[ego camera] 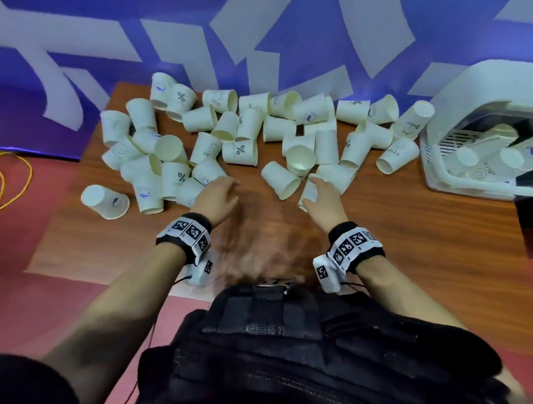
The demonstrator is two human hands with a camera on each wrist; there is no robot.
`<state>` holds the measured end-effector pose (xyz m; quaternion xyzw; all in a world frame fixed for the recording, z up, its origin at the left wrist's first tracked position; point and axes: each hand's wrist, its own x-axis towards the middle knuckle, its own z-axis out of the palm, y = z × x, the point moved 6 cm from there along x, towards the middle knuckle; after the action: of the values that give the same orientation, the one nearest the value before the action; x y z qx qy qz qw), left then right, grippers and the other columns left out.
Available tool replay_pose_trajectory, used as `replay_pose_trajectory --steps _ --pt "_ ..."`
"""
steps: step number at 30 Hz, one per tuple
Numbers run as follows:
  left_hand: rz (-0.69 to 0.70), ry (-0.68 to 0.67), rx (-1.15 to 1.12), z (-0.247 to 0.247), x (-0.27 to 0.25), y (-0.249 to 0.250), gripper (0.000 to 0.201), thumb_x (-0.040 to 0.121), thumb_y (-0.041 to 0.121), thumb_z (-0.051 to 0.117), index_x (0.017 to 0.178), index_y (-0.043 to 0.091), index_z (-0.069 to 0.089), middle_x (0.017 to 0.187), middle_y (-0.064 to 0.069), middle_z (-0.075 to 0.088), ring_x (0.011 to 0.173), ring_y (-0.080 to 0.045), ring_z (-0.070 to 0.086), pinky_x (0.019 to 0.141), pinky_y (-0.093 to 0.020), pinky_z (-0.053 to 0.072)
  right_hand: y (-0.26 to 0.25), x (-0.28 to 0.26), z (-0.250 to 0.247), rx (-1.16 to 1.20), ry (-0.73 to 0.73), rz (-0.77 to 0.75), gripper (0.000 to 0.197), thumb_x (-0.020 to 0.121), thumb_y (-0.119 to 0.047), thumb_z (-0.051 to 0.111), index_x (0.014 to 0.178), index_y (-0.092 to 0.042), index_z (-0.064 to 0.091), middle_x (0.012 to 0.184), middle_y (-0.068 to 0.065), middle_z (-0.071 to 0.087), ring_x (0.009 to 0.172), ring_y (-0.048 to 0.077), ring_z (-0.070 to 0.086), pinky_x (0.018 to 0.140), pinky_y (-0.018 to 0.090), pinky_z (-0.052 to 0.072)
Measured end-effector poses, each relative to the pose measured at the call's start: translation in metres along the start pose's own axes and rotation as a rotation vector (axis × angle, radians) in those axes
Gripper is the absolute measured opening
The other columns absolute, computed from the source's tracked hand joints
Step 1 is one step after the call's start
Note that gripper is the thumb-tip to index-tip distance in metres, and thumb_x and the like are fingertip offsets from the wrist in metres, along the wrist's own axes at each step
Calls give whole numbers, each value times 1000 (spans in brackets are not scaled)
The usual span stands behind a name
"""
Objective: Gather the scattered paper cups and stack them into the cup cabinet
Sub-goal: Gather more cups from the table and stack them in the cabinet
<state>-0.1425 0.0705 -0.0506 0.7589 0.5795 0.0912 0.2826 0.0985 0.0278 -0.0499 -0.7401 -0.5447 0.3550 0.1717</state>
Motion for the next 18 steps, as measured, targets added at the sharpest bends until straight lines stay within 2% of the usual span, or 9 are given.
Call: replay_pose_trajectory --steps 6,9,13,16,18 --pt "-64 12 100 -22 -7 -55 37 88 13 60 123 6 57 122 -17 56 118 -34 42 97 -40 36 -34 17 32 0 0 -69 48 92 -11 51 139 -9 43 139 14 44 128 29 42 105 32 32" --pt "-103 -53 139 -24 -6 -75 48 82 14 66 128 10 53 129 -15 52 123 -35 37 101 -42 35 -40 29 41 -60 -31 -77 50 92 -11 51 141 -11 40 142 13 41 131 28 38 106 32 30" --pt "-99 -95 153 -21 -2 -88 52 81 8 64 132 9 51 132 -15 51 126 -35 37 102 -44 36 -41 48 51 -156 -64 -74 53 92 -13 51 143 -10 37 145 13 38 133 29 34 108 35 28" --pt "-29 -109 154 -18 1 -88 52 79 0 62 130 6 53 133 -15 51 125 -34 41 103 -42 36 -39 61 62 -219 -119 -46 58 89 -13 52 145 -10 34 147 15 34 134 32 32 109 39 29" --pt "73 -93 181 -17 3 -84 49 76 -5 59 124 1 57 125 -19 57 118 -38 49 97 -48 43 -38 67 70 -264 -160 -38 62 87 -15 54 145 -11 32 144 17 35 132 35 35 107 43 34"
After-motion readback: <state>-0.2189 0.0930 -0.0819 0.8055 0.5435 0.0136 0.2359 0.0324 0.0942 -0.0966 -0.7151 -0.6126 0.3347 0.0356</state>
